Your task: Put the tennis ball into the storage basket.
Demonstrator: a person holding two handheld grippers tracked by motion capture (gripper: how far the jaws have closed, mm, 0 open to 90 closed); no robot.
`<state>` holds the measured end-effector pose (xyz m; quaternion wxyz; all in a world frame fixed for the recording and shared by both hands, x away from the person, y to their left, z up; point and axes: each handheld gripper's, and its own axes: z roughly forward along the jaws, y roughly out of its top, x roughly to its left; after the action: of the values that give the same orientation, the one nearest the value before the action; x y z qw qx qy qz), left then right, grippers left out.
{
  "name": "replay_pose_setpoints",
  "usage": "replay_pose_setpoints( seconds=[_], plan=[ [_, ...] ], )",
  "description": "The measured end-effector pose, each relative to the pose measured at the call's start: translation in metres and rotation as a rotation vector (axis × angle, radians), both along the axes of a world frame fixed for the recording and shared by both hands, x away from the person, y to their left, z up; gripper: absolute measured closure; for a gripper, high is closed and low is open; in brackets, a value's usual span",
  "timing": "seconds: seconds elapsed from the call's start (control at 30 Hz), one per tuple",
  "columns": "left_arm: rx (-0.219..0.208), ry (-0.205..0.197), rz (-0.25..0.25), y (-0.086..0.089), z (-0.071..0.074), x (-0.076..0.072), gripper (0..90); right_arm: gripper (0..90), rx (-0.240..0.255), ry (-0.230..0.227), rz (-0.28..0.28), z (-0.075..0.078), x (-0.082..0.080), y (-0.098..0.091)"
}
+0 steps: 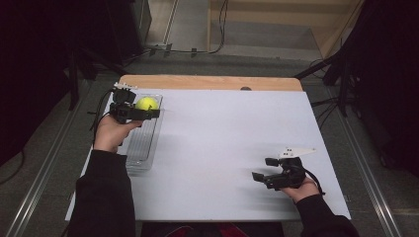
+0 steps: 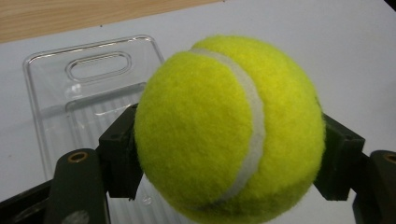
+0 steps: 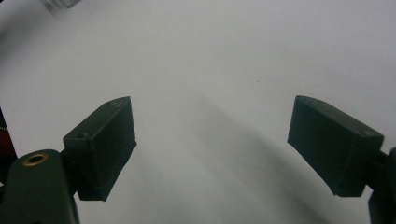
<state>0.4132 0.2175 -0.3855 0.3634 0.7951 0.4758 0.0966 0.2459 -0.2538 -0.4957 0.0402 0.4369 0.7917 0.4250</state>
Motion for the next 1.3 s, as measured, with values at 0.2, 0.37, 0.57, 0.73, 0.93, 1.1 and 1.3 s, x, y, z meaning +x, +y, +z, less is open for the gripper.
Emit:
replay_pose_setpoints(
  seconds=[0.2,0.37,0.57,0.73,0.93,1.1,1.3],
  plan=[
    [-0.007,0.003,0.033,0.012,-0.001,0.000,26.4,13.3,-0.001,0.000,0.007,0.000,0.002,0.001],
    [-0.010,0.002,0.048,0.015,-0.002,0.001,26.3,13.3,-0.001,-0.001,0.010,0.000,0.002,0.002],
    [-0.010,0.003,0.049,0.013,-0.005,0.003,26.3,13.3,-0.002,0.002,0.007,0.000,0.002,0.002],
    [0.005,0.001,0.067,0.012,-0.012,0.006,26.3,13.3,-0.003,0.002,0.004,0.000,0.001,0.001],
    [0.004,0.020,0.083,0.013,-0.023,0.012,26.2,13.3,-0.003,-0.002,0.003,0.000,0.000,0.000],
    [0.010,0.042,0.089,0.014,-0.029,0.015,26.1,13.3,-0.001,0.003,0.000,0.000,-0.001,-0.001],
    [0.009,0.067,0.107,0.018,-0.035,0.019,25.9,13.3,0.000,0.000,-0.004,0.000,-0.001,-0.002]
  ],
)
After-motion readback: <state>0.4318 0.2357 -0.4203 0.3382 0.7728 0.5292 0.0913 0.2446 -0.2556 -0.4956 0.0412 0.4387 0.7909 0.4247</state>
